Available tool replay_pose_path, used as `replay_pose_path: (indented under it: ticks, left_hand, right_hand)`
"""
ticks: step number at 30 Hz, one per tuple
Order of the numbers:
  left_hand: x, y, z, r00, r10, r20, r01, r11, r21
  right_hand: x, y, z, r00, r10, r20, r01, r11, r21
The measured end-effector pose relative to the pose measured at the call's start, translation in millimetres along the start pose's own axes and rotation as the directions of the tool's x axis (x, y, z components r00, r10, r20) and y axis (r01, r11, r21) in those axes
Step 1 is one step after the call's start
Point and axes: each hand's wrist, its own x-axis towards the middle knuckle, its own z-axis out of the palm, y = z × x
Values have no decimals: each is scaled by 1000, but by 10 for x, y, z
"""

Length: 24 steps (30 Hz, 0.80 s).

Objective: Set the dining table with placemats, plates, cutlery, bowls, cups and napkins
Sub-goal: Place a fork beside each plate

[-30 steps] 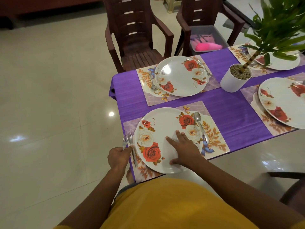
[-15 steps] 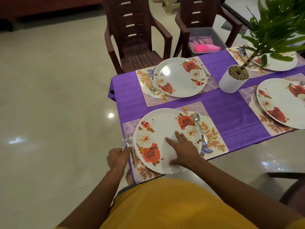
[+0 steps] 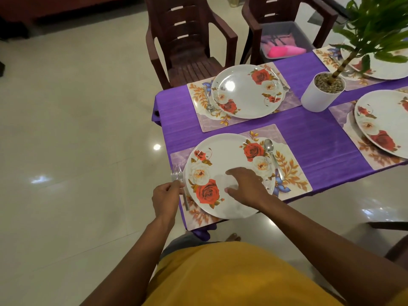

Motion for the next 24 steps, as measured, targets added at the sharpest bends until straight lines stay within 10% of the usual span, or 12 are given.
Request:
replay_pose_path:
  ticks: [9,24]
  left_hand:
    - [31,365,285,919,31,393,-19,999,-33]
    - [-364,617,924,606,-13,795,-215,960,180]
  right_hand:
    - [-85,-467,-230,982,171,-73,-80,745,662]
    - [-499,-113,-447,865,488,-113,-95,382,919]
